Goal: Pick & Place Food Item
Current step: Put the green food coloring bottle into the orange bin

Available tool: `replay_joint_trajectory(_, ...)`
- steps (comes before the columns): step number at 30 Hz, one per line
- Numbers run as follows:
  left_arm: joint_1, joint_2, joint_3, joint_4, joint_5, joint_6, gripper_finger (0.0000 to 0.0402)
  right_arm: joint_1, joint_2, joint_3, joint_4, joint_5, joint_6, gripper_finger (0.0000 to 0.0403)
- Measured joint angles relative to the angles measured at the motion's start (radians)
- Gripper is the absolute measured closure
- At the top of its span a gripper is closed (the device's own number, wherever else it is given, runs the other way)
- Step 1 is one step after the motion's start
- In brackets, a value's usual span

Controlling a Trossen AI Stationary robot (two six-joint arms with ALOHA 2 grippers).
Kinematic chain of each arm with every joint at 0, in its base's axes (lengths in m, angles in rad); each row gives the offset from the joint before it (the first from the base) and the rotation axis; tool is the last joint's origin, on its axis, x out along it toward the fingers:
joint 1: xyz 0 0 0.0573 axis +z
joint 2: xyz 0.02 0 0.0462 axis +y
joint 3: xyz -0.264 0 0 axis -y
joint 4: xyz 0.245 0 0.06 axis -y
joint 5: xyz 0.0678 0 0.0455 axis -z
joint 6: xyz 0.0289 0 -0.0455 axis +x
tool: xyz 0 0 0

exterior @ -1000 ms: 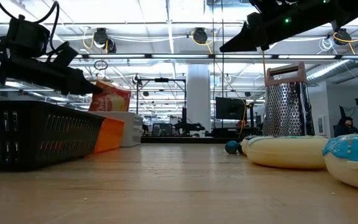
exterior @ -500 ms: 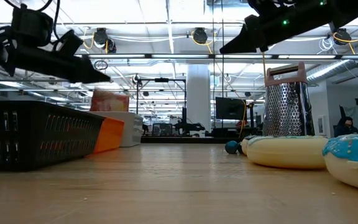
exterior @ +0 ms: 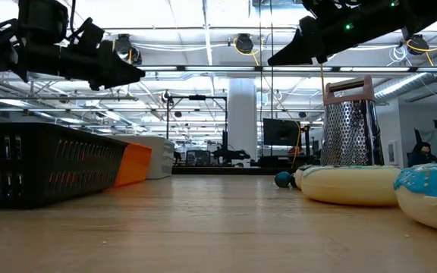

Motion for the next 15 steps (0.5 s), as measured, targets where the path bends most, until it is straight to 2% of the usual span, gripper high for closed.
replay_joint_trajectory(4, -0.045, 0.000, 0.000, -0.001, 0.024, -0.085, 0.0188, 0.000, 0.000, 0.000, -0.012, -0.189, 0.017, 0.0385)
replay_joint_trajectory(7, -0.081, 0.000, 0.000, -0.008, 0.032, -0.102, 0.0188, 0.001, 0.000, 0.000, -0.034, -0.332, 0.101, 0.0385)
replay_joint_trajectory(11, -0.123, 0.000, 0.000, -0.014, 0.032, -0.110, 0.0188, 0.001, 0.000, 0.000, -0.148, -0.359, 0.235, 0.0372)
replay_joint_trajectory(15, -0.151, 0.000, 0.000, -0.076, 0.029, -0.101, 0.0187, 0.015, 0.000, 0.000, -0.340, -0.353, 0.313, 0.0320)
